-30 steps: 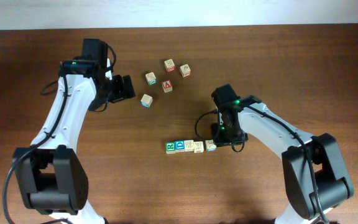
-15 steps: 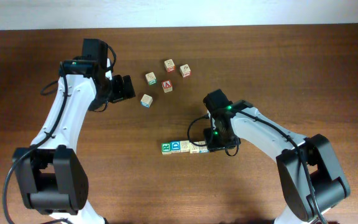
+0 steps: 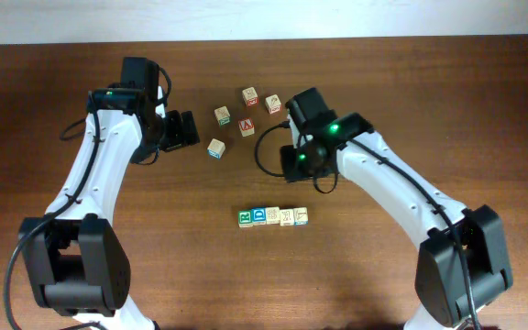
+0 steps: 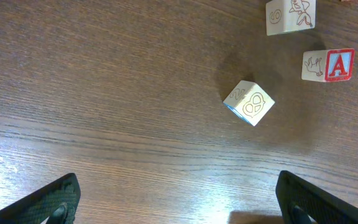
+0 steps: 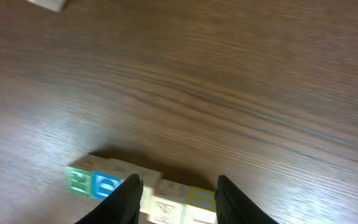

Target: Rotate 5 blocks

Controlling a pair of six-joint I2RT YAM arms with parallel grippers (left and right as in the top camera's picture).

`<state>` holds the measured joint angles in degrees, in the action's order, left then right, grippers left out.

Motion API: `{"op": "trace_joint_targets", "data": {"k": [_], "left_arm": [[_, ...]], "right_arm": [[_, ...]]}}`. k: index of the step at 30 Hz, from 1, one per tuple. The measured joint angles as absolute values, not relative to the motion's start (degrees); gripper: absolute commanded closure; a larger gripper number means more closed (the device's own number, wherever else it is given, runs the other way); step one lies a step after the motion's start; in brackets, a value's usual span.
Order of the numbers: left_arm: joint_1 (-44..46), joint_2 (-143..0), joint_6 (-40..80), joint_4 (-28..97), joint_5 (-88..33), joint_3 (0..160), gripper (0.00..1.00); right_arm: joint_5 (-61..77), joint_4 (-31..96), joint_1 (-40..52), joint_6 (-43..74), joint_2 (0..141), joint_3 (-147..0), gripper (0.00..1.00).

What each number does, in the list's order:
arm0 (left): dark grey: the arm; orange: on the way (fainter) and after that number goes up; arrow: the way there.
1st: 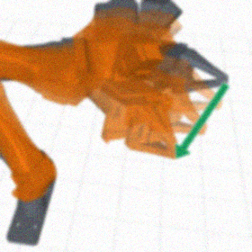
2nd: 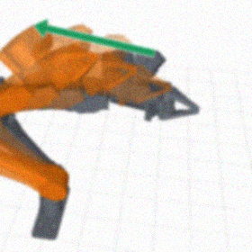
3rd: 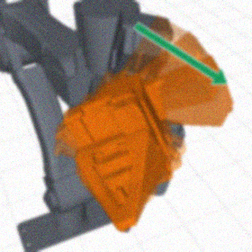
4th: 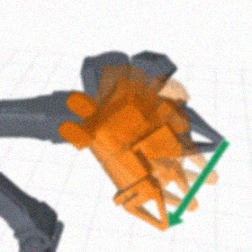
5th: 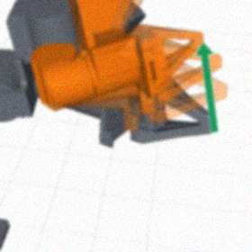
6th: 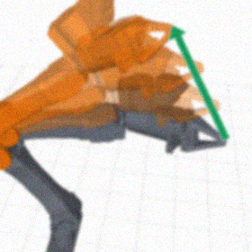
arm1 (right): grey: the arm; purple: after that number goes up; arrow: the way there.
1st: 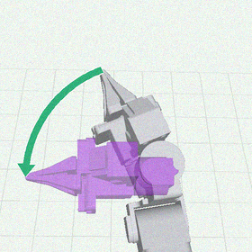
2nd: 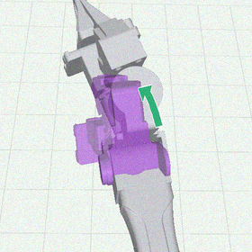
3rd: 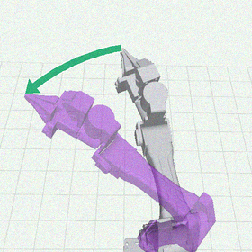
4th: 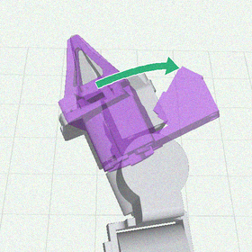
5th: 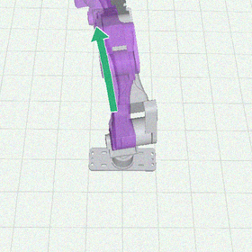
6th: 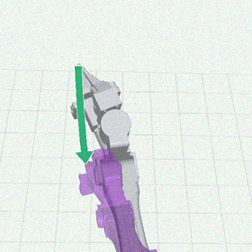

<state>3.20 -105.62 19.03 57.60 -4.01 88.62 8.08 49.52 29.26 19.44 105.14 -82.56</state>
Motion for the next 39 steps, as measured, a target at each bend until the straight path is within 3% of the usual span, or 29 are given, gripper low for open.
{"op": "trace_joint_targets", "data": {"k": [6, 19, 39], "left_arm": [[3.2, -105.6, 19.0, 57.6, -4.0, 88.6, 0.01], [3.2, -105.6, 19.0, 57.6, -4.0, 88.6, 0.01], [3.2, -105.6, 19.0, 57.6, -4.0, 88.6, 0.01]], "right_arm": [[8.5, 47.4, 34.9, 26.6, 110.2, -82.6, 0.68], [9.2, 48.7, 36.6, 35.0, 113.4, -82.6, 0.95], [10.7, 48.8, 36.6, 36.2, 116.5, -82.6, 0.96]]}}
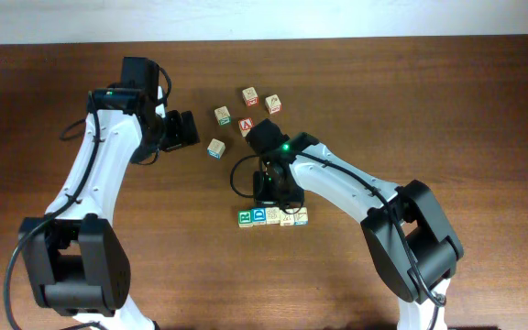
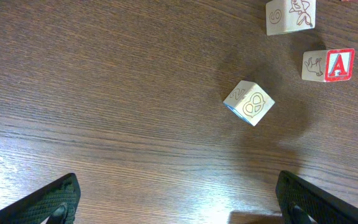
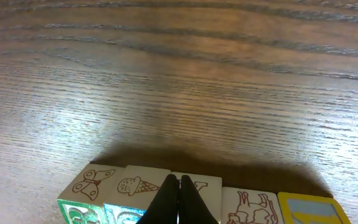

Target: Rotate 5 blocks

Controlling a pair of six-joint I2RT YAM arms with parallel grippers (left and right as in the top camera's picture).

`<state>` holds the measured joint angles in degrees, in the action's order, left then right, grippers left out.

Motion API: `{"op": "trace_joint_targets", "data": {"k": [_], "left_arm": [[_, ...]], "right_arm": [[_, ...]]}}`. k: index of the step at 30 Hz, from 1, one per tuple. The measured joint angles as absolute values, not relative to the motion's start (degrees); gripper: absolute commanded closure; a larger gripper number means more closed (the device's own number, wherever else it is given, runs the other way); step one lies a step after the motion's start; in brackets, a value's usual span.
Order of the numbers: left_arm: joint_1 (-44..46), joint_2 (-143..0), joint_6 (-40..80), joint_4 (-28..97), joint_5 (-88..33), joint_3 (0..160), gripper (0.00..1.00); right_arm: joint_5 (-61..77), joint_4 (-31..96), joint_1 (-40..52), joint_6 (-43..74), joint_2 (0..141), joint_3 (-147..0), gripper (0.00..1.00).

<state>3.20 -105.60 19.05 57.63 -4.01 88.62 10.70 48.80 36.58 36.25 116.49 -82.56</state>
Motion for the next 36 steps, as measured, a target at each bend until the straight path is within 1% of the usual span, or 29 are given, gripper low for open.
{"op": "trace_joint_targets", "data": {"k": [20, 22, 25, 30, 34, 36], "left_arm": [[3.2, -105.6, 19.0, 57.6, -4.0, 88.6, 0.01], [3.2, -105.6, 19.0, 57.6, -4.0, 88.6, 0.01], [3.2, -105.6, 19.0, 57.6, -4.0, 88.6, 0.01], [3.2, -105.6, 19.0, 57.6, -4.0, 88.6, 0.01], [3.2, -105.6, 19.0, 57.6, -4.0, 88.6, 0.01], [3.2, -105.6, 19.0, 57.6, -4.0, 88.6, 0.01]], "right_arm": [[11.7, 49.9, 36.6, 37.3, 116.5, -82.6, 0.96], [11.7, 49.7, 36.6, 37.3, 116.5, -82.6, 0.88], [11.7, 49.4, 36.5, 36.8, 116.5, -82.8, 0.81], [11.7, 50.9, 35.2, 34.3, 116.5, -88.7, 0.78], [11.6, 59.9, 31.7, 30.8, 116.4, -100.2, 0.75], [11.8, 68.0, 29.4, 27.9, 116.4, -106.9, 0.73]]}}
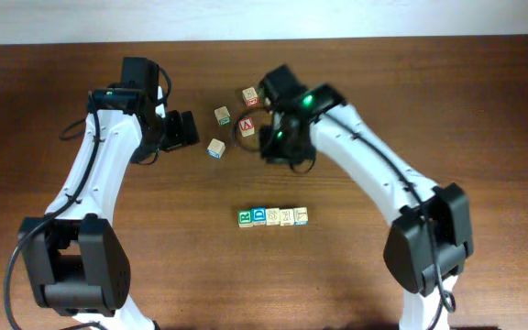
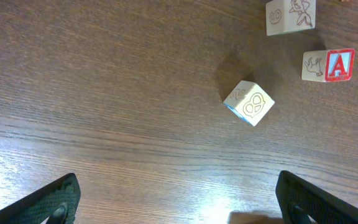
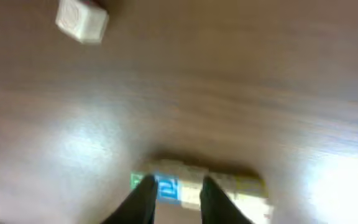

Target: Rotate 5 blocks

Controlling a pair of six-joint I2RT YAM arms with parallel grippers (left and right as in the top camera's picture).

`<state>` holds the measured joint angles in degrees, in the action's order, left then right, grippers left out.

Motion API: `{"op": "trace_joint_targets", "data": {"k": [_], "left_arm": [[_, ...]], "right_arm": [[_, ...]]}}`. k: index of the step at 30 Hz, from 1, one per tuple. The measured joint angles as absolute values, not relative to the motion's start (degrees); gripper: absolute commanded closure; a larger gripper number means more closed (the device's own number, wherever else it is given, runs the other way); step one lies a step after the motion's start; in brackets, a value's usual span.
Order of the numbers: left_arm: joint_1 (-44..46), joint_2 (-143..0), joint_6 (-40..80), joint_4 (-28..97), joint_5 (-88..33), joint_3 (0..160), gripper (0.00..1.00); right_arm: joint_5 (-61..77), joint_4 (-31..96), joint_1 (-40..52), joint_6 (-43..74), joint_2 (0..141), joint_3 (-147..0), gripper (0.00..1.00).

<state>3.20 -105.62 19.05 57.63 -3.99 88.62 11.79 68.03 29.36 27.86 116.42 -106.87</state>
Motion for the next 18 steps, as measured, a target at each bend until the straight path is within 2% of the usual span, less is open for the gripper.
{"op": "trace_joint_targets", "data": {"k": [6, 12, 18], "left_arm": [[3.2, -105.6, 19.0, 57.6, -4.0, 88.6, 0.01], [3.2, -105.6, 19.0, 57.6, -4.0, 88.6, 0.01], [3.2, -105.6, 19.0, 57.6, -4.0, 88.6, 0.01]], "right_arm": [[15.2, 79.5, 22.7, 18.7, 115.4, -116.1, 0.71], [21.6, 82.4, 17.2, 12.7, 113.9, -116.3, 0.71], [22.3, 87.5, 13.4, 10.3, 104.6, -116.2, 0.71]]}}
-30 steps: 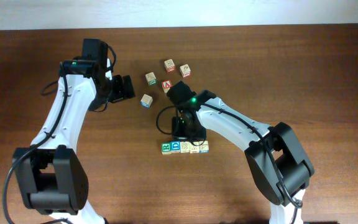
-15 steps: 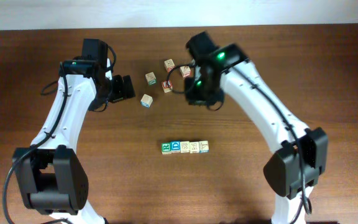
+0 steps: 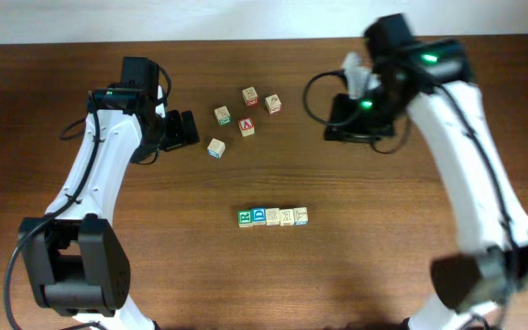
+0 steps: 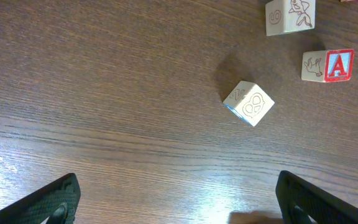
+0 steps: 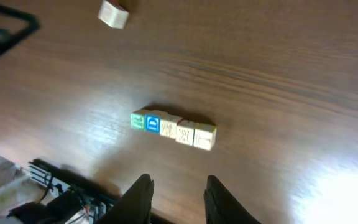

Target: Rotate 5 blocks

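Five blocks stand in a straight row [image 3: 273, 216] at mid-table, also seen in the right wrist view as a row [image 5: 173, 129] with green and blue faces at its left end. My right gripper [image 3: 337, 124] hangs high at the back right, far from the row; its fingers [image 5: 139, 198] stand open with nothing between them. My left gripper [image 3: 183, 130] is open beside a loose pretzel block [image 4: 248, 102], and its fingertips [image 4: 55, 200] are spread wide and hold nothing.
Several loose blocks lie at the back centre: the pretzel block [image 3: 215, 148], a red A block [image 4: 329, 66], a block with line drawings [image 4: 289, 15], and two further back [image 3: 250, 95] [image 3: 273, 104]. Cables and the table's front edge [image 5: 61, 186] show low in the right wrist view.
My right gripper was low near the loose blocks; it is now far to the right and higher, still open. The row and my left arm have not moved.
My right gripper was open above the table behind the row. Then it was shut, with its tips at the row's middle block. Then it was open up by the loose blocks, and now it is at the back right. My left arm stayed still throughout.
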Controlling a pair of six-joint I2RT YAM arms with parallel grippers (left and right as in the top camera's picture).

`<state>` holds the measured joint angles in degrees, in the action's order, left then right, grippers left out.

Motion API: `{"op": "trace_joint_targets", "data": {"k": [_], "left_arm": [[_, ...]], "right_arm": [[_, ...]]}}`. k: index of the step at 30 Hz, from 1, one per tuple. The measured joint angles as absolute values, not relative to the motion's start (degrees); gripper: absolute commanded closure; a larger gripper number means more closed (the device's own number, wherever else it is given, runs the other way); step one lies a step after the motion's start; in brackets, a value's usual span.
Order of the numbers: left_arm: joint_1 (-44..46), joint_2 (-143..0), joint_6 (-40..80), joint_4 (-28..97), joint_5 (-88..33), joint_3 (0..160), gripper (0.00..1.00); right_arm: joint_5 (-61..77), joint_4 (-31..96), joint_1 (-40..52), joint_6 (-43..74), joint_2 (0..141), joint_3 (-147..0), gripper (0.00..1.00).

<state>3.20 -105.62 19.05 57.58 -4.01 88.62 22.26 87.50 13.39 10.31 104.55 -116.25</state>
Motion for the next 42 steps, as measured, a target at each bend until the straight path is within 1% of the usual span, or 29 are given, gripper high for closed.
{"op": "trace_joint_targets", "data": {"k": [1, 3, 4, 5, 6, 7, 8, 9, 12, 16, 19, 24, 27, 32, 36, 42], "left_arm": [[3.2, -105.6, 19.0, 57.6, -4.0, 88.6, 0.01], [3.2, -105.6, 19.0, 57.6, -4.0, 88.6, 0.28], [3.2, -105.6, 19.0, 57.6, -4.0, 88.6, 0.39], [3.2, -105.6, 19.2, 57.7, -4.1, 88.6, 0.54], [3.2, -105.6, 19.2, 57.9, -4.3, 88.6, 0.73], [3.2, -105.6, 19.1, 58.0, -4.7, 88.6, 0.89], [3.2, -105.6, 19.2, 58.1, -5.2, 88.6, 1.0], [3.2, -105.6, 19.0, 58.4, -5.8, 88.6, 1.0], [3.3, -105.6, 19.5, 59.6, -7.3, 88.6, 1.0], [3.9, -105.6, 20.3, 61.1, -9.7, 87.6, 1.0], [5.5, -105.6, 20.6, 60.9, -11.7, 84.0, 1.0], [10.7, -105.6, 20.6, 58.1, -13.4, 76.8, 1.0], [14.0, -105.6, 21.2, 56.2, -14.1, 74.6, 1.0], [17.6, -105.6, 25.2, 51.4, -14.8, 69.0, 1.0], [18.0, -105.7, 27.3, 49.0, -14.9, 64.9, 1.0], [18.3, -105.7, 28.2, 48.1, -15.8, 63.9, 1.0]], "right_arm": [[21.9, 88.4, 13.0, 10.3, 102.1, -116.3, 0.71], [21.3, 90.8, 12.9, 10.1, 97.6, -116.5, 0.71], [21.0, 91.7, 12.9, 10.1, 96.1, -116.7, 0.71], [20.9, 92.5, 12.9, 10.0, 94.9, -116.7, 0.71], [20.8, 93.1, 12.9, 10.0, 94.3, -116.7, 0.71], [20.7, 93.2, 12.9, 10.0, 94.1, -116.3, 0.72], [20.6, 93.1, 12.9, 10.0, 94.1, -115.5, 0.76], [20.6, 92.7, 12.9, 10.1, 94.1, -114.1, 0.76], [20.3, 89.4, 12.9, 10.0, 94.6, -107.0, 0.83], [20.1, 81.7, 12.9, 10.2, 95.4, -95.4, 0.91], [20.7, 75.0, 12.9, 10.3, 95.5, -86.4, 0.96], [22.2, 63.7, 12.9, 10.3, 95.6, -73.3, 0.96], [23.4, 57.7, 12.9, 10.2, 95.7, -68.5, 0.96], [24.0, 52.4, 12.9, 10.0, 95.8, -63.1, 0.96], [24.2, 50.7, 12.9, 9.0, 95.8, -62.3, 0.96], [24.4, 49.1, 12.9, 8.3, 96.0, -61.4, 0.96]]}}
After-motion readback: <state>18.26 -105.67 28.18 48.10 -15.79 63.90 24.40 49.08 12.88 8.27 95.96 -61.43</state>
